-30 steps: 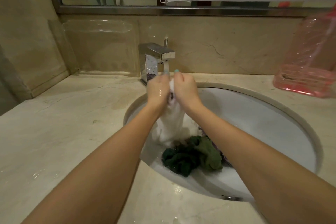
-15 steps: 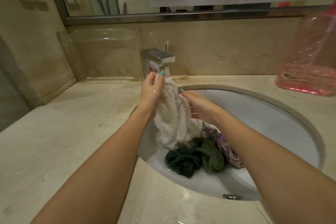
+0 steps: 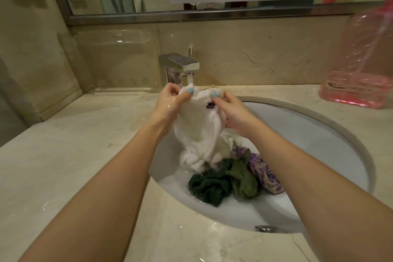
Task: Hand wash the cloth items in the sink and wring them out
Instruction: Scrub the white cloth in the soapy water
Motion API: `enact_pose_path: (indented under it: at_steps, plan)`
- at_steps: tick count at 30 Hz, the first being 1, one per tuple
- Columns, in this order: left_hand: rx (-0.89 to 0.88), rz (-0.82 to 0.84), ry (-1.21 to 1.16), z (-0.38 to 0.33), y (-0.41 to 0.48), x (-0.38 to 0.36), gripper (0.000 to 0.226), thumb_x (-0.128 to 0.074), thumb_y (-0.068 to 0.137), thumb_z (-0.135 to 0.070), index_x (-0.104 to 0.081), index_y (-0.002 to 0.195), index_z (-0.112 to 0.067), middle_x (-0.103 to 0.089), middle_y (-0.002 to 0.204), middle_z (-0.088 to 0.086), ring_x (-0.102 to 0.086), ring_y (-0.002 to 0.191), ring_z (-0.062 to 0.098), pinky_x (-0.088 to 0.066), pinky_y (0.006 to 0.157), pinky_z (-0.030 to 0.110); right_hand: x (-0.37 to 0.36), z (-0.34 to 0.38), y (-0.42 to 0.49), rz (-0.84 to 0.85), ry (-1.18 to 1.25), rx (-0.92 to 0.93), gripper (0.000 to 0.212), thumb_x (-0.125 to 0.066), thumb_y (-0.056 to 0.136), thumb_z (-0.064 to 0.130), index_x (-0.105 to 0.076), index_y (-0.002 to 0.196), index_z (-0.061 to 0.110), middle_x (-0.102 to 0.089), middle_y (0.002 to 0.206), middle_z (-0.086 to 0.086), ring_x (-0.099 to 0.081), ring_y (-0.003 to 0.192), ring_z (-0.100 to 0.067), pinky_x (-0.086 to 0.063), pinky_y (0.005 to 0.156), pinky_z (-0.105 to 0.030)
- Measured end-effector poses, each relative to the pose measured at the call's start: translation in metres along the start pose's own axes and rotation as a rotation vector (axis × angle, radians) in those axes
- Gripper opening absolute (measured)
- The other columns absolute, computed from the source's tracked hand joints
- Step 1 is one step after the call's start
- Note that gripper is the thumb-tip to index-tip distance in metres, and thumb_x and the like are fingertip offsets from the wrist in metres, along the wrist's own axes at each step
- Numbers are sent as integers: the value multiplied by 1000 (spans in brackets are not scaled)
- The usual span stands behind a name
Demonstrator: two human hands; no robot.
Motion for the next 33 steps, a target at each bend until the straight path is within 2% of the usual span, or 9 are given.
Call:
enact_pose_path:
  at_steps: [4,8,10,13,17,20,23,28,33]
  plan:
    - [103,160,219,7,1,-2,39,-72,85,-17,-56,118,-3,-61,99,8,-58,81,20,-47,69,35,1,6,2,-162,-213,205,20,-50,101,26,-62,116,21,-65,110,5,-60,108,-14,-50,96,-37]
    - [3,-33,467,7,6,5,8,-54,93,-7,-61,90,-7,-53,72,2,-49,67,17,-39,56,24,-2,8,-2,-105,-251,268,33,-49,101,26,-56,134,26,-57,131,9,-48,117,-3,-42,94,-22]
    - [-39,-202,390,6,10,16,9,-57,94,-15,-64,90,-12,-54,70,-4,-51,67,14,-38,51,18,-6,10,-3,-63,-221,297,28,-52,100,23,-62,127,22,-60,124,9,-53,114,-6,-44,96,-23]
    - [-136,-314,476,3,12,25,18,-60,94,-26,-58,80,-15,-53,75,-4,-48,70,13,-34,51,13,-12,19,-4,-62,-173,297,14,-55,98,15,-67,104,15,-67,96,4,-61,90,-7,-47,77,-18]
    - [-135,-230,439,5,15,16,38,-55,97,-37,-34,72,-19,-41,72,-3,-35,63,13,-29,53,29,-6,25,-1,-200,-30,239,13,-53,97,12,-63,89,16,-63,84,-5,-59,79,-18,-45,70,-28]
    - [-29,-178,216,8,15,-5,23,-47,101,-36,-41,91,-16,-45,80,-2,-42,72,15,-34,55,29,-10,24,0,-277,0,194,15,-46,100,19,-58,92,13,-59,89,-8,-56,83,-20,-43,74,-33]
    - [-28,-228,87,8,11,-17,17,-40,103,-31,-37,107,-14,-52,95,3,-51,83,17,-46,73,35,-37,30,-8,-204,-93,252,20,-42,103,24,-53,89,14,-56,82,-1,-53,75,-12,-43,70,-27]
    - [-1,-220,122,9,10,-16,15,-44,95,-26,-44,87,-13,-48,74,-3,-48,71,18,-43,62,19,-74,34,-11,-212,-205,307,26,-51,98,26,-51,72,21,-58,76,0,-54,77,-18,-44,71,-35]
    - [-174,-62,123,-9,-29,-67,34,-51,100,-20,-43,67,-16,-46,62,-4,-43,60,10,-37,60,30,-26,7,5,-349,-130,20,28,-51,95,36,-63,77,17,-70,89,-9,-66,90,-29,-52,81,-40]
Point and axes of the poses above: each hand's wrist, its own y-axis towards the middle knuckle, its own x-axis out of the back of the hand, z = x × y, the point moved 3 cm from there along y, towards the middle knuckle
